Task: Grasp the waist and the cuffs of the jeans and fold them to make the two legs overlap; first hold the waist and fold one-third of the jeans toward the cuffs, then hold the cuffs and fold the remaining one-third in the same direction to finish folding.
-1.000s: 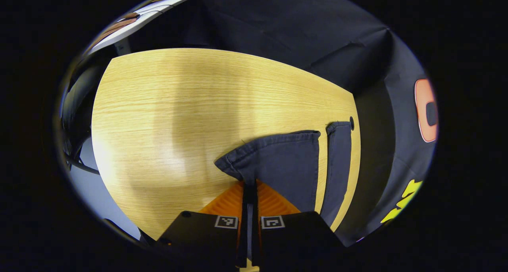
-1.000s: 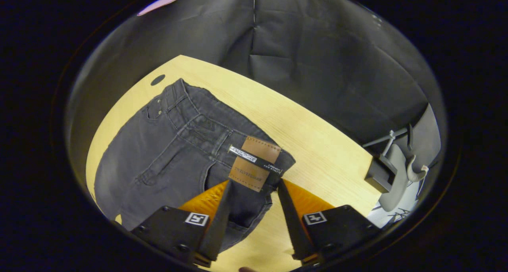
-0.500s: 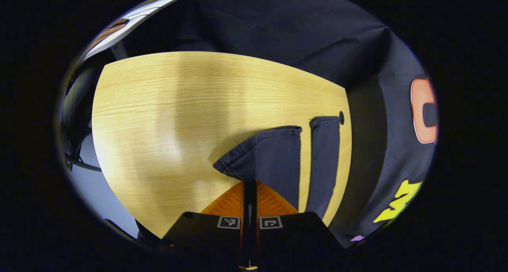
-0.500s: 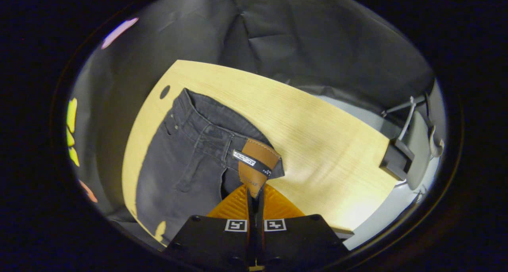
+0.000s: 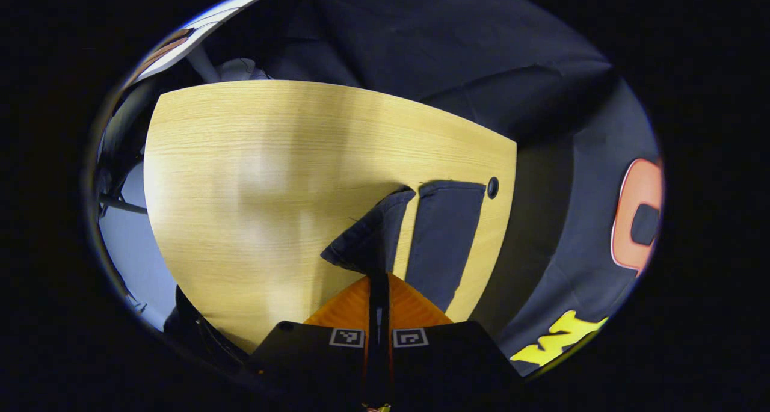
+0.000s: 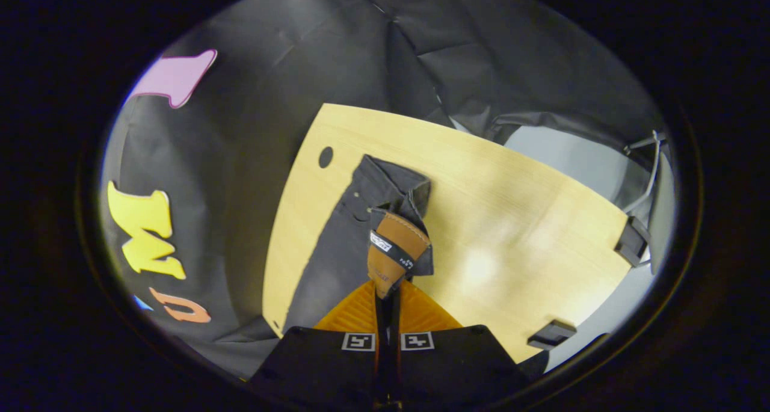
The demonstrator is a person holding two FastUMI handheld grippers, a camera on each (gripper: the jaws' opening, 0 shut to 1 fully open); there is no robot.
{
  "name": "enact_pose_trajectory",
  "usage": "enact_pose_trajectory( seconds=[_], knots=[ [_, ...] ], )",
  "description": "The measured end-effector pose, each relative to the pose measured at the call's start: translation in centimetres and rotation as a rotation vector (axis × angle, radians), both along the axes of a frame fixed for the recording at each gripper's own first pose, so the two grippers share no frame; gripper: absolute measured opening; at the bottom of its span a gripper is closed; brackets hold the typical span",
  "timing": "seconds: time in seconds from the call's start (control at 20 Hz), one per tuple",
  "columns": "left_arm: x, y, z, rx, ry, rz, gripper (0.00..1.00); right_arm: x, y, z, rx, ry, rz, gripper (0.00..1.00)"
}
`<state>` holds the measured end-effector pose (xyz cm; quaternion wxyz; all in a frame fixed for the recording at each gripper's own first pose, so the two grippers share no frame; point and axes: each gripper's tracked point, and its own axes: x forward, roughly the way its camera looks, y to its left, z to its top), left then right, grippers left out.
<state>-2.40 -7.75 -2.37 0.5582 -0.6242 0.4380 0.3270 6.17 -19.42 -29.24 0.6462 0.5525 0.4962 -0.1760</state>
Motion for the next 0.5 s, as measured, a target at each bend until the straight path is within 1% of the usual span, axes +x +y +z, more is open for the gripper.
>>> enact_pose_trajectory(
  seconds=[0.2, 0.4, 0.5],
  knots=[
    [4.4, 0.7, 0.0, -0.049, 0.051, 0.049, 0.04, 5.3, -0.1, 0.0, 0.063, -0.009, -0.026, 0.01],
    [10.1, 0.9, -2.4, -0.091, 0.065, 0.087, 0.04, 11.2, 0.1, -1.7, 0.085, 0.001, -0.051, 0.01],
    [13.2, 0.7, -4.2, -0.107, 0.061, 0.079, 0.04, 13.5, -0.1, -3.2, 0.084, 0.004, -0.055, 0.01]
  ],
)
